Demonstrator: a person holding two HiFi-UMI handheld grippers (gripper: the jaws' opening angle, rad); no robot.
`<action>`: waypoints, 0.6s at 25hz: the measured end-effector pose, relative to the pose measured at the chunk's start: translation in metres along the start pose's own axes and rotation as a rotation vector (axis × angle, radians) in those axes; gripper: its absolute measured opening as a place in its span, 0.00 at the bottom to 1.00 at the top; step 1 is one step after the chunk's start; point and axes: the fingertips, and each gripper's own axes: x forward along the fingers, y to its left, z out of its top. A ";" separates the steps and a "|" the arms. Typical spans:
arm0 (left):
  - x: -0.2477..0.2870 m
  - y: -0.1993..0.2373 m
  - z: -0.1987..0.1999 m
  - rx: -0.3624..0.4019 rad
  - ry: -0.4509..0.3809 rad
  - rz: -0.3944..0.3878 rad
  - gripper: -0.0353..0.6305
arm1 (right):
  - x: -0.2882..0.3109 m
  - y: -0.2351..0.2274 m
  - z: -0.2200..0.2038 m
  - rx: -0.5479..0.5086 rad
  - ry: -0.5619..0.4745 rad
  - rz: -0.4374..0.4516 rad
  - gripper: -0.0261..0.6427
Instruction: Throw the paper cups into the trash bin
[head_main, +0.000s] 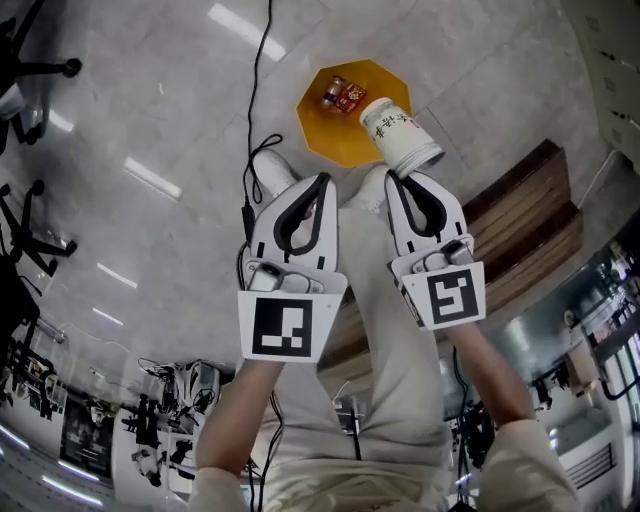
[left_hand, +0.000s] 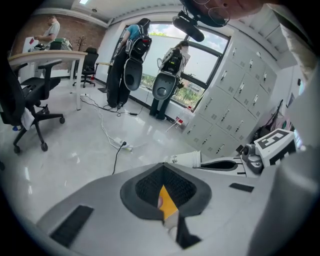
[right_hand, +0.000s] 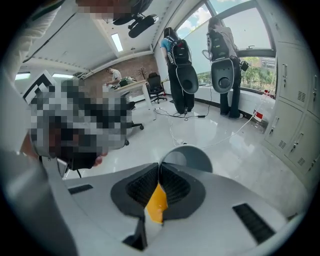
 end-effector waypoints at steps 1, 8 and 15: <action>0.006 0.004 -0.007 -0.003 0.007 0.001 0.06 | 0.008 0.000 -0.005 -0.002 0.006 0.001 0.08; 0.060 0.035 -0.048 -0.010 0.017 0.039 0.06 | 0.056 -0.005 -0.039 -0.009 0.035 0.005 0.08; 0.098 0.054 -0.067 0.010 0.046 0.045 0.06 | 0.087 -0.019 -0.072 0.005 0.064 0.000 0.08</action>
